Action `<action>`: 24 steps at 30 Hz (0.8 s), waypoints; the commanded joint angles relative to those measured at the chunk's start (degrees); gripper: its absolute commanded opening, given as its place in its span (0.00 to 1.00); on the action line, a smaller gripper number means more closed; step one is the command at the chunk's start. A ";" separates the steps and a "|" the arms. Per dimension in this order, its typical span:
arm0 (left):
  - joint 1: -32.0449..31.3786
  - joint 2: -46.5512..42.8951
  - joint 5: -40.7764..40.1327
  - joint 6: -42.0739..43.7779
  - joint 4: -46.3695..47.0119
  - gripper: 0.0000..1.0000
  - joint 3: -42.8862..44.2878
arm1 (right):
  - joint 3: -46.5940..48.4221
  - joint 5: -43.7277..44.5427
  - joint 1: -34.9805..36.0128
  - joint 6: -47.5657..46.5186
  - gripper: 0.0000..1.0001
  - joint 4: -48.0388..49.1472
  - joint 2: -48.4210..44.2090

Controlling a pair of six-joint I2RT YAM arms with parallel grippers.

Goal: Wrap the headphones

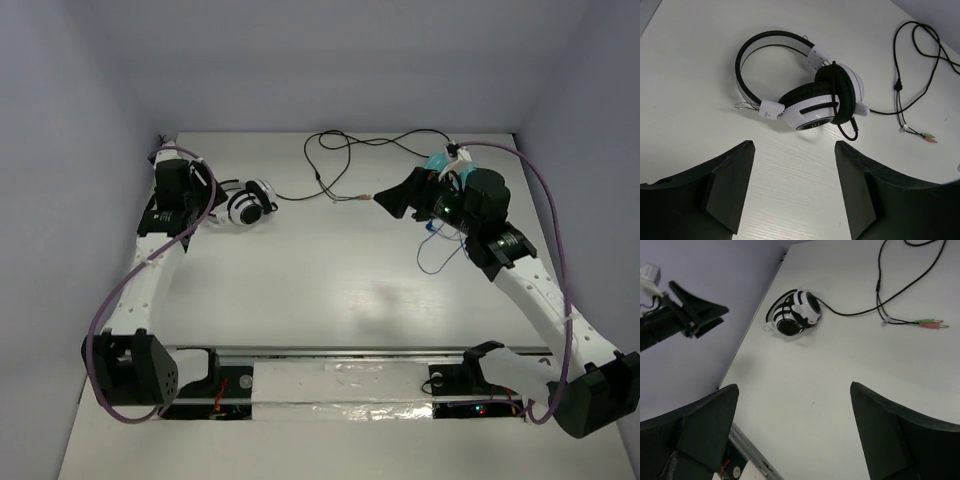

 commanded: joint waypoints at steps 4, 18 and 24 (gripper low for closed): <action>3.98 8.85 -0.71 3.49 -0.38 0.64 7.63 | -3.55 -6.93 3.32 -0.28 1.00 8.78 -2.21; 9.43 16.96 -1.16 8.07 2.67 0.00 11.52 | -1.09 57.94 21.87 10.61 1.00 -6.15 1.03; 9.43 20.71 -1.24 11.49 5.86 0.40 10.80 | -4.60 52.06 21.87 5.09 1.00 -0.54 -5.72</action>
